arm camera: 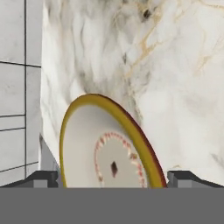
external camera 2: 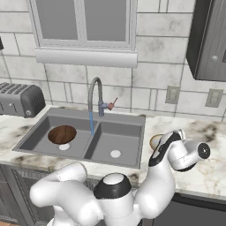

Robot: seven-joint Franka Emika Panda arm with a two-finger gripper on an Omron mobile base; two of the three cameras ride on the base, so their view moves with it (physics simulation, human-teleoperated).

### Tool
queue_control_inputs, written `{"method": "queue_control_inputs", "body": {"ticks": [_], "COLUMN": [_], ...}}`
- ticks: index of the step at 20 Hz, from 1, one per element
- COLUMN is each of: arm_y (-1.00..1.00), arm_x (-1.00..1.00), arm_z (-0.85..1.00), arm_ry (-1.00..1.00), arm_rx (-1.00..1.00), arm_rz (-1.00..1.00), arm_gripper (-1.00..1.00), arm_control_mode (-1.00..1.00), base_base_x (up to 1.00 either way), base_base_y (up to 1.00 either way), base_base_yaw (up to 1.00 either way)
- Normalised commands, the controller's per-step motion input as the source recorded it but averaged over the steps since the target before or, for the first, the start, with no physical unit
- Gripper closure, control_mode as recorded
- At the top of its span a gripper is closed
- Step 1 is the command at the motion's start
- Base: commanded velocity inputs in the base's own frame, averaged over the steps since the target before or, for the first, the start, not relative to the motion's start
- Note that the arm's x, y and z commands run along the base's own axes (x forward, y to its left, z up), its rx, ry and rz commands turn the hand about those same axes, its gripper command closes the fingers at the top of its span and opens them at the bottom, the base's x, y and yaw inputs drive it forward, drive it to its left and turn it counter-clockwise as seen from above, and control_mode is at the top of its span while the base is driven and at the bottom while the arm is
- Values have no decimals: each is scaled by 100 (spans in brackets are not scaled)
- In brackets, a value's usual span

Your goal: Rinse each bowl for a few seconds and place them down in the sink or on the counter.

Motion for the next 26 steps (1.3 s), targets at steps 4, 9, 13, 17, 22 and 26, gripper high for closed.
{"method": "queue_control_inputs", "body": {"ticks": [4,9,13,17,22,26], "arm_y": [-14,-16,-17,-23,-19,1], "arm_x": [23,21,18,6,0,-14], "arm_z": [-18,-18,-19,-23,-27,-27], "arm_ry": [1,1,1,3,3,0], "arm_rx": [2,2,2,1,1,1], "arm_rz": [0,0,0,0,1,3], "arm_gripper": [-100,-100,-100,-100,-100,-100], "arm_control_mode": [-100,-100,-100,-100,-100,-100], "base_base_x": [0,0,0,0,0,0], "base_base_y": [0,0,0,0,0,0], "base_base_yaw": [0,0,0,0,0,0]}}
